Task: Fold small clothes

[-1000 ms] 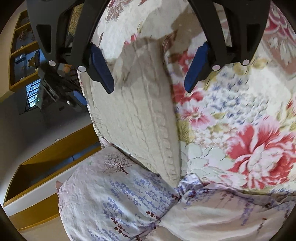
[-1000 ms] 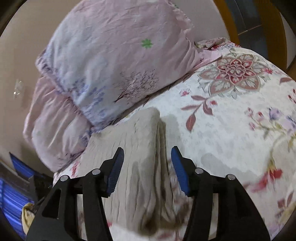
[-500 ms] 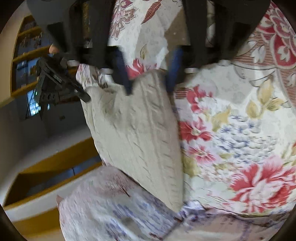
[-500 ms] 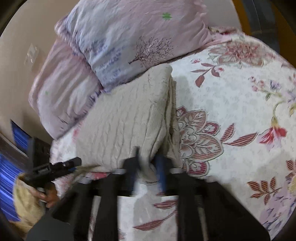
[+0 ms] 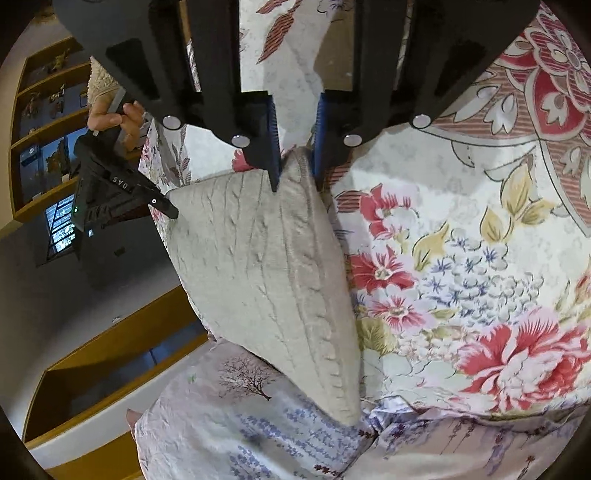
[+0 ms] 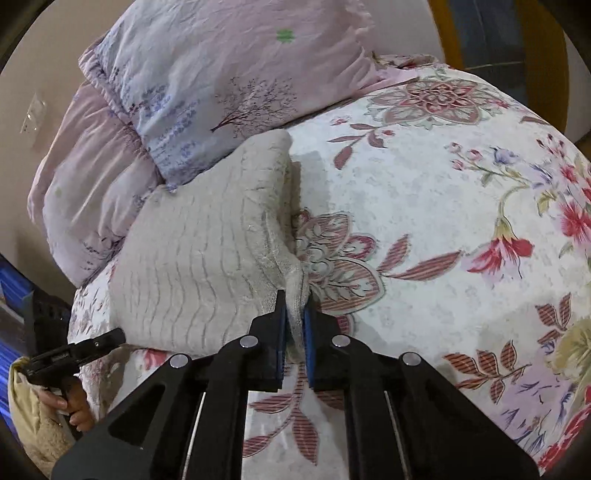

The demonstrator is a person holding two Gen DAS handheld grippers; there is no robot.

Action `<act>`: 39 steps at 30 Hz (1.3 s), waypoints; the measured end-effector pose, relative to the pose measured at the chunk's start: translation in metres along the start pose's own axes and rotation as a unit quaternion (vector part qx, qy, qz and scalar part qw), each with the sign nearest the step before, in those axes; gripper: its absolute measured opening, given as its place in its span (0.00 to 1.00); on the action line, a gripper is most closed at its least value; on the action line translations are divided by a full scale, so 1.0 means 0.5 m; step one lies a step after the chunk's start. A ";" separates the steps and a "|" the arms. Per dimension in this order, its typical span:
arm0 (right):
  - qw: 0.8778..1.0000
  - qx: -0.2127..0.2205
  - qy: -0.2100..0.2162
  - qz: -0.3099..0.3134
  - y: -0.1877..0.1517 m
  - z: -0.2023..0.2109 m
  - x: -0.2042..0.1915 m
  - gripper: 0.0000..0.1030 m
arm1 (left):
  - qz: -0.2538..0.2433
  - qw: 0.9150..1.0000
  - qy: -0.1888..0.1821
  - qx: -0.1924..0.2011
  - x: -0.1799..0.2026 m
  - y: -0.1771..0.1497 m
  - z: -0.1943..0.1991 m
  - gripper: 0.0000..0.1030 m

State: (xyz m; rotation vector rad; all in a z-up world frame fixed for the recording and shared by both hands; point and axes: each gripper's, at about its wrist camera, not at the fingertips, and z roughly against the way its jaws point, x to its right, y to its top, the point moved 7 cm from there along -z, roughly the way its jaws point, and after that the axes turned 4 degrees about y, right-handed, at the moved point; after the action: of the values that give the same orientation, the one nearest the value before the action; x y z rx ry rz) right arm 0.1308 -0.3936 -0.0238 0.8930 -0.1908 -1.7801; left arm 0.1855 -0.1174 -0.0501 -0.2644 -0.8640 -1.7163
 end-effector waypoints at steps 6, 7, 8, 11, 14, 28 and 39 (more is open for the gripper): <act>0.998 0.020 0.052 -0.035 0.071 0.025 -0.027 0.51 | 0.016 0.999 -0.008 0.026 0.003 0.039 0.032 0.65; 0.997 0.024 0.058 -0.043 0.094 0.020 -0.028 0.51 | 0.023 0.999 0.001 0.038 -0.003 0.056 0.039 0.68; 0.997 0.025 0.061 -0.049 0.109 0.015 -0.026 0.51 | 0.027 0.999 0.003 0.043 -0.007 0.067 0.042 0.69; 0.995 0.014 0.060 -0.073 0.165 -0.034 -0.020 0.51 | 0.038 0.998 0.019 0.053 -0.022 0.097 0.042 0.74; 0.993 -0.010 0.047 -0.104 0.204 -0.097 -0.005 0.51 | 0.057 0.997 0.031 0.046 -0.041 0.116 0.026 0.75; 0.998 0.051 -0.008 -0.035 0.247 -0.128 -0.022 0.09 | 0.054 0.998 0.022 0.037 -0.041 0.133 -0.004 0.79; 0.998 0.066 -0.004 -0.006 0.217 -0.055 -0.048 0.34 | 0.060 0.997 0.020 0.036 -0.050 0.134 0.005 0.80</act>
State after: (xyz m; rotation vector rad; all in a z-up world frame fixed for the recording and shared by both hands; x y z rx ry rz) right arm 0.2332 -0.4087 0.0252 0.9839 -0.3120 -1.7992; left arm 0.2540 -0.1030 -0.0355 -0.2283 -0.8633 -1.5715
